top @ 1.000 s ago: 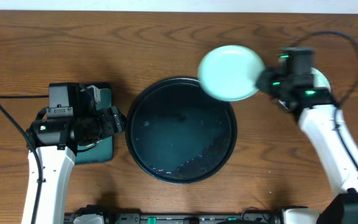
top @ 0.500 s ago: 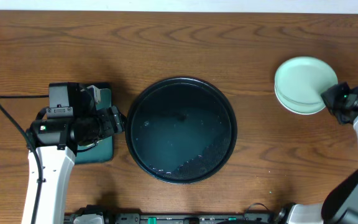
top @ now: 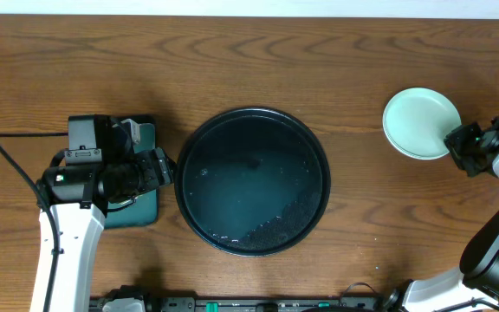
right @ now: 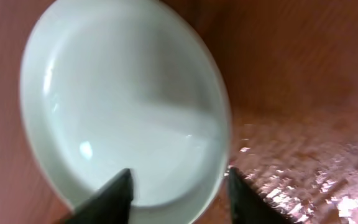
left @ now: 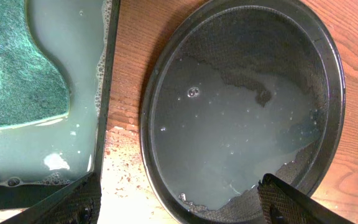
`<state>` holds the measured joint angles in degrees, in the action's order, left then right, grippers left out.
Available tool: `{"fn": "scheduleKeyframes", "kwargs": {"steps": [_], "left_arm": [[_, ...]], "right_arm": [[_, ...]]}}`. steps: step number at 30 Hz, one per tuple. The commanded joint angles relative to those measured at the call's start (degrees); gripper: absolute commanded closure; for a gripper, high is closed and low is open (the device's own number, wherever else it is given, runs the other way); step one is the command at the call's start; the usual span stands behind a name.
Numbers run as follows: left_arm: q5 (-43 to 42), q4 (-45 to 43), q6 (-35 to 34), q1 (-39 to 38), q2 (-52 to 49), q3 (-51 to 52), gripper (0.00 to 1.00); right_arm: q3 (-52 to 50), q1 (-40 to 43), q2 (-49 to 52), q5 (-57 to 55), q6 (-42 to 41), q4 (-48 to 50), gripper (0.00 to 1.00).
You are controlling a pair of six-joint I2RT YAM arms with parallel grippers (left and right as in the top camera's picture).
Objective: Clean dirty plates on tray and stack at the side
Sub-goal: 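Carry the pale green plate right and stack it on the plate pile, then release the plate and raise the right gripper away from the stack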
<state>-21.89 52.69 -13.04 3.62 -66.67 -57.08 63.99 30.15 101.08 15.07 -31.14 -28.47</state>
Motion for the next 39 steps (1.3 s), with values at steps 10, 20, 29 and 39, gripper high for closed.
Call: {"fn": "scheduleKeyframes", "kwargs": {"steps": [10, 20, 29, 39], "left_arm": [[10.36, -1.66, -1.81, 0.0, -0.28, -1.03, 0.19], [10.64, -3.72, -2.43, 0.0, 2.58, -5.18, 0.19], [15.17, 0.52, -2.01, 0.0, 18.05, -10.45, 0.19], [15.52, 5.38, -2.01, 0.0, 29.73, -10.45, 0.19]], "right_arm": [[1.86, -7.43, -9.53, 10.4, 15.06, -4.59, 0.3], [1.86, -29.92, -17.29, -8.52, 18.56, -15.17, 0.01], [1.86, -40.52, -17.18, -18.69, 18.32, -14.16, 0.01], [1.86, -40.7, -17.18, -18.67, 18.34, -14.43, 0.01]]}}
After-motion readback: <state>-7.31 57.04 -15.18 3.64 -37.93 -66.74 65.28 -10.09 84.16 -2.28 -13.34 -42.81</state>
